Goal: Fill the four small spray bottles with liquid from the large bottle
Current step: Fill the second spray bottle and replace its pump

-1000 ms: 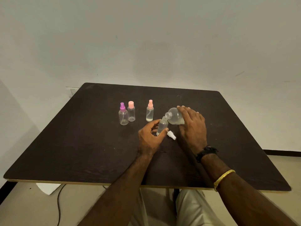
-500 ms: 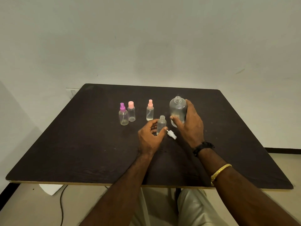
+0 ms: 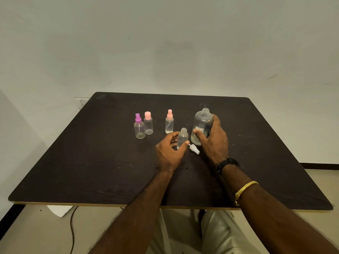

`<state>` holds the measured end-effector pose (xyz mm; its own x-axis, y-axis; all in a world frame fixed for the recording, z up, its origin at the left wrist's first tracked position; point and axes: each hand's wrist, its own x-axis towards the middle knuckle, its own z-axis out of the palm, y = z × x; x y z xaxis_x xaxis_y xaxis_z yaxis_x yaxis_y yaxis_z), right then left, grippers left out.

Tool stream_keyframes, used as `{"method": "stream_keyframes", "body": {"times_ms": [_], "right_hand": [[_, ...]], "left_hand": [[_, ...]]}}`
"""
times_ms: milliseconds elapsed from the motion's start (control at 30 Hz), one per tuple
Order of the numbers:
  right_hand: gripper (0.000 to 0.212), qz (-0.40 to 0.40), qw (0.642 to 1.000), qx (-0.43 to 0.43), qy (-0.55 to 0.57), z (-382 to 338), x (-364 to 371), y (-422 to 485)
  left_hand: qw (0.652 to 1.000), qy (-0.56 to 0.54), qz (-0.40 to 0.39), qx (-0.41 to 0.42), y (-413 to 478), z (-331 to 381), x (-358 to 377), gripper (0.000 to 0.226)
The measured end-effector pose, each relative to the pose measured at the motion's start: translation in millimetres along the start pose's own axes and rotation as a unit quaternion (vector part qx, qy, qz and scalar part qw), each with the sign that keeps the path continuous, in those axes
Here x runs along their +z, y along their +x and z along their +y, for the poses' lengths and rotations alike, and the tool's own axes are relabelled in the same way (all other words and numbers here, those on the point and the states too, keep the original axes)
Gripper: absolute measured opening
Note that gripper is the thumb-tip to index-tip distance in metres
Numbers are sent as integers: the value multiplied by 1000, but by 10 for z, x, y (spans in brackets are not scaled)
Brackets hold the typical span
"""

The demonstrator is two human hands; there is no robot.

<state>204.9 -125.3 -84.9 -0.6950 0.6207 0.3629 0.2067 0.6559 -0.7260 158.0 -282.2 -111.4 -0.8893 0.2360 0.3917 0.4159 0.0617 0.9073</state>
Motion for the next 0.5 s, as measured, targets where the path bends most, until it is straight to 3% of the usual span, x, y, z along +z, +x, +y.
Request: {"method": "stream_keyframes", "body": {"times_ms": [367, 433, 500], "right_hand": [[96, 33, 999, 3, 15, 8, -32, -21], [83, 90, 996, -11, 8, -52, -64, -85], [57, 131, 990, -45, 26, -133, -101, -161]], "left_hand": [[1000, 3, -4, 3, -1, -11, 4, 42], [1000, 9, 2, 7, 1, -19, 7, 40], [1000, 12, 12, 9, 4, -36, 12, 39]]}}
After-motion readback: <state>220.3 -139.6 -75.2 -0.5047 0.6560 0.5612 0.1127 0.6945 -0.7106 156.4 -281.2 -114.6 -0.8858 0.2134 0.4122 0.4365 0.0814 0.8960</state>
